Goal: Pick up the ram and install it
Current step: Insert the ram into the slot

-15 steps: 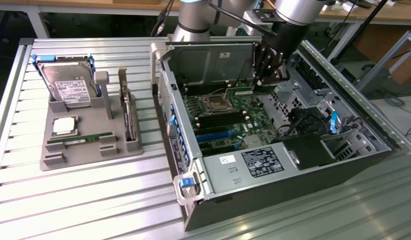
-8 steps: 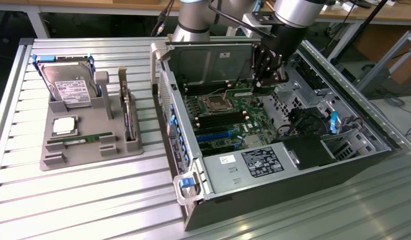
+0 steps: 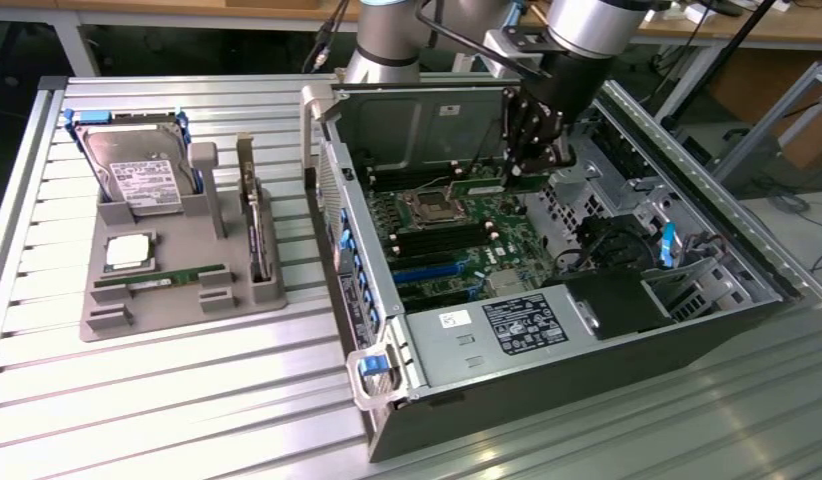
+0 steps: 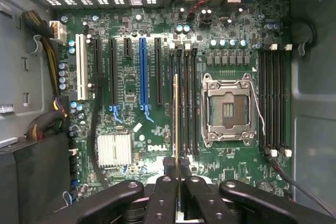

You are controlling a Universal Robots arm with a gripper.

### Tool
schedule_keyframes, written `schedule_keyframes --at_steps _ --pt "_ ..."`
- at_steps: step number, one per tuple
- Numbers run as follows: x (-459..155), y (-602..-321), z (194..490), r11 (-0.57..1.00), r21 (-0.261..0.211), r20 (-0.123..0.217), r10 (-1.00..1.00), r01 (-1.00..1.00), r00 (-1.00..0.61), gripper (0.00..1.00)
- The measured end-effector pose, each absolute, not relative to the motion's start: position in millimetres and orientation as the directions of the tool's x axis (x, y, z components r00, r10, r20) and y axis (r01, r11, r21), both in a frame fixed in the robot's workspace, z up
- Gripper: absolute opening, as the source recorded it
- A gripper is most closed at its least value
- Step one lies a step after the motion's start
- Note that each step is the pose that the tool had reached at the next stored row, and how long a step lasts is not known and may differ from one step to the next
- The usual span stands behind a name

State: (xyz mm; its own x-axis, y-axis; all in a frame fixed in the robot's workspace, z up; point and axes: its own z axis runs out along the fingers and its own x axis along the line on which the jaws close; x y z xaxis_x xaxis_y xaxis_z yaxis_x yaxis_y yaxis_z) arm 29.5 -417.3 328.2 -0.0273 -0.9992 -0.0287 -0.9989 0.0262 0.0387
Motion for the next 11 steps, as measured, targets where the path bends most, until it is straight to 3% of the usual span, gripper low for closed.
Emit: schedule_keyframes --at_steps 11 --pt "29.5 -417.3 323.3 0.026 0.039 -0.029 -0.999 -0.999 -0.027 0.13"
